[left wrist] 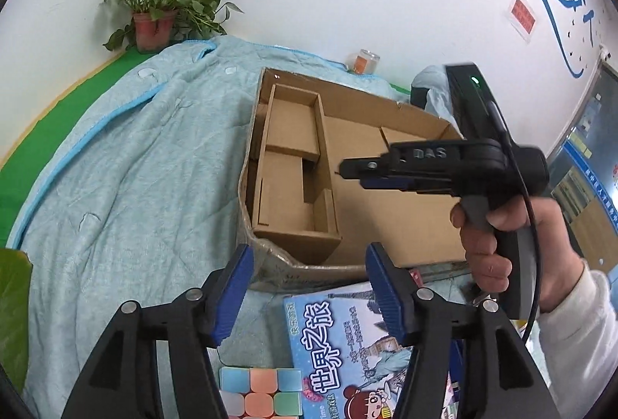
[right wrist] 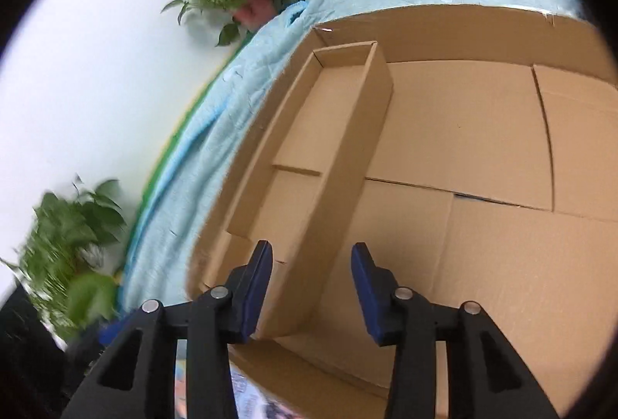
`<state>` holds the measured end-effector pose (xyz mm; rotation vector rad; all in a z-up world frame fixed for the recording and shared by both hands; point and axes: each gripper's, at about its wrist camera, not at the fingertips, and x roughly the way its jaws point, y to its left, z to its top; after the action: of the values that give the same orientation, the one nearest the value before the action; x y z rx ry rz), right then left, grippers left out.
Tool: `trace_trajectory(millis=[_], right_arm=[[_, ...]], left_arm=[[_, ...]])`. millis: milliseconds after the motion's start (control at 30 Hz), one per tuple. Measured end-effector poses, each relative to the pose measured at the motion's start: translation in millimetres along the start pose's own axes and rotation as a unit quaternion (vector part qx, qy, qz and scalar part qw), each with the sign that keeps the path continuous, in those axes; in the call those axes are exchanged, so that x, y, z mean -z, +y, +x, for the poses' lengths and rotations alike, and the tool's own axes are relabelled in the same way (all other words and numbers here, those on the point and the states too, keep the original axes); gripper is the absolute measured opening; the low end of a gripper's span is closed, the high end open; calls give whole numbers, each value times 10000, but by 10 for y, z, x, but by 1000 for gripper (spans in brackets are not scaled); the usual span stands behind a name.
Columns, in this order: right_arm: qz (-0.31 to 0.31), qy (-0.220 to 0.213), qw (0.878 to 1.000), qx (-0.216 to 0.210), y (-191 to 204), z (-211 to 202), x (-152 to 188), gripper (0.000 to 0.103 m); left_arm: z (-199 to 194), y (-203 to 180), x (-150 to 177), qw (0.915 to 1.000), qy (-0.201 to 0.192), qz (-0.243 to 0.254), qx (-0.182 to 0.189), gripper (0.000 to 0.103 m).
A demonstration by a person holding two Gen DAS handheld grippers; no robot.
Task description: Organize rigid objects
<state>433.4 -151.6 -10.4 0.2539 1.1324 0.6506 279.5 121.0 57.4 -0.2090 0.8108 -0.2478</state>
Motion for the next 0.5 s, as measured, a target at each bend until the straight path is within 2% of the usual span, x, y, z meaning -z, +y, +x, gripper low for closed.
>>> trace_trajectory(millis=[33,67,100,133,167,233,300,367,400,433,467,500], right_arm=[[-77,133,9998,102,46,84,3,40],[-172,246,9992,254,91,181,28,33],[-212,291,9991,227,128,246,32,24],[-242,303,9992,40,156,268,43,23],[-336,289,9990,96,201,272,48,23],[-548,190,9981,204,249,213,56,23],[-703,98,9971,262,281,85,74,24],[-1055,-371,9914,674,409,-205,165,46],[-1217,-612,9875,791,489,-326,235,77],[-1347,-902,9822,947,540,-521,317,91],[-1461,-1292,9734,1201,591,-783,452,91],[-1527,-1497,9667,1405,592,-957,557,92]], left_arm=[[0,-43,39,10000,18,85,-49,58],[32,-63,29,9999,29,127,-64,58],[25,-94,64,9998,50,167,-60,58],[25,-107,87,9998,71,175,-38,58],[30,-122,96,9998,87,176,-20,59],[-25,-135,150,9998,37,190,-28,68],[-73,-158,170,9997,-84,205,-81,87],[-162,-182,203,9996,-192,198,-75,96],[-219,-195,234,9995,-238,192,-67,97],[-257,-190,238,9994,-265,195,-55,98],[-303,-186,251,9994,-278,199,-46,98],[-349,-181,274,9994,-269,193,-45,98]])
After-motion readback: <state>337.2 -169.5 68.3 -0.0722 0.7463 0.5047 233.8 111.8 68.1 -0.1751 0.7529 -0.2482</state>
